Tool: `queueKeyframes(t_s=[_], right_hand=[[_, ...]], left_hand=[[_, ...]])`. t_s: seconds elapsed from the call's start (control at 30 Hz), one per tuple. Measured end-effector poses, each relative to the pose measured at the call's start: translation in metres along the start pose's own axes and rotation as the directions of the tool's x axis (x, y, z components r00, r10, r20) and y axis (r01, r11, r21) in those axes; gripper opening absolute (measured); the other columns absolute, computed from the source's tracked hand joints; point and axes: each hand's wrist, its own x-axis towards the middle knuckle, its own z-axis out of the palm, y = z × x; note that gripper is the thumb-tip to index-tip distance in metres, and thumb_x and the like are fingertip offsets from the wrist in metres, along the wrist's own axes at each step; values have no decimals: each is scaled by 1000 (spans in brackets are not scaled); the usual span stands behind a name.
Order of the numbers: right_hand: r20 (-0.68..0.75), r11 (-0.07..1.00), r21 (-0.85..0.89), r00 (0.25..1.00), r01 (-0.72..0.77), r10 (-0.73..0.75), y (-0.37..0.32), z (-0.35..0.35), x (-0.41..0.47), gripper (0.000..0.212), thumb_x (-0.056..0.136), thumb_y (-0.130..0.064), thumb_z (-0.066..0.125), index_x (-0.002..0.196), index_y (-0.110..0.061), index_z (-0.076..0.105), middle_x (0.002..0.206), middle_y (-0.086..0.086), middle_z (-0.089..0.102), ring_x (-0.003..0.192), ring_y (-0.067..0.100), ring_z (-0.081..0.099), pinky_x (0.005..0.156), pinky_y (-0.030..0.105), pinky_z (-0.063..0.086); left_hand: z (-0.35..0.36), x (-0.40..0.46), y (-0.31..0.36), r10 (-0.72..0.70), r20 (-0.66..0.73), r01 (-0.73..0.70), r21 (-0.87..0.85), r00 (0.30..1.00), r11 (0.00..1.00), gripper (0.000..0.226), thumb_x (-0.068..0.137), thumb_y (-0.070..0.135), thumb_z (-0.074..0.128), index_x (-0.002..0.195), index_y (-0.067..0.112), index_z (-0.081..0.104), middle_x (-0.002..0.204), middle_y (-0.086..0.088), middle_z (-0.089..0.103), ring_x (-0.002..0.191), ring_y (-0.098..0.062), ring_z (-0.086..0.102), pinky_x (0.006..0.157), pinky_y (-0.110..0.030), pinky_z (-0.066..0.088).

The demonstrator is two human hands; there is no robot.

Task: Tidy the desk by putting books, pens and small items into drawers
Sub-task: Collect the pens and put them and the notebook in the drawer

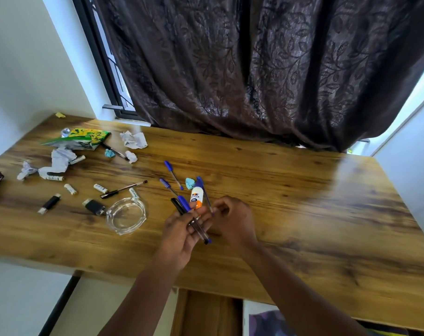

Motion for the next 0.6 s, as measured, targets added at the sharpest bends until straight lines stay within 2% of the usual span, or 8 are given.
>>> queueKeyframes(t_s=[0.07, 0.17, 0.33, 0.4, 0.5, 0.6], right_hand=[[30, 993, -113, 999, -34, 37, 2, 10, 19, 14, 88, -15, 63, 94, -21, 74, 91, -7, 74, 83, 11, 68, 72, 31, 57], [93, 956, -293, 994, -24, 53, 4, 27, 42, 9, 89, -22, 65, 95, -18, 71, 97, 2, 70, 89, 22, 67, 74, 32, 54], [95, 916, -401, 993, -31, 75, 5, 49, 60, 19, 94, -32, 59, 100, -16, 69, 101, 8, 66, 90, 30, 67, 66, 33, 48], [75, 915, -399, 992, -64, 102, 3, 51, 62, 20, 95, -33, 59, 97, -16, 69, 99, 8, 68, 90, 31, 68, 63, 31, 43], [-1, 944, -301, 990, -134, 141, 0, 42, 63, 20, 91, -29, 62, 86, -13, 72, 88, 6, 72, 82, 30, 68, 64, 30, 48], [-85, 982, -132, 989, -133, 123, -11, 32, 63, 9, 80, -15, 65, 80, -18, 73, 79, -5, 73, 73, 15, 67, 63, 27, 49]], left_hand=[[-7, 2, 6, 6, -21, -6, 7, 1000, 1000, 29, 101, 4, 55, 129, 2, 61, 113, -21, 75, 106, -33, 74, 90, -47, 61], [-18, 5, 15, 18, -39, -18, 11, 999, 1000, 27, 101, 2, 54, 127, 2, 62, 115, -22, 74, 108, -33, 73, 91, -47, 60], [-31, 18, 29, 8, -53, -10, -21, 999, 1000, 20, 100, 2, 56, 118, 4, 65, 116, -22, 74, 108, -33, 74, 89, -46, 61], [-33, 23, 34, 1, -61, -3, -34, 998, 999, 18, 101, 2, 55, 116, 5, 64, 116, -23, 74, 109, -35, 72, 88, -47, 60], [-32, 30, 41, -7, -60, 4, -45, 998, 999, 18, 103, 4, 51, 117, 5, 62, 115, -21, 74, 109, -36, 72, 87, -45, 62], [-28, 38, 48, -5, -40, 3, -44, 999, 999, 22, 104, 8, 51, 123, 3, 60, 112, -20, 75, 106, -35, 73, 90, -47, 59]])
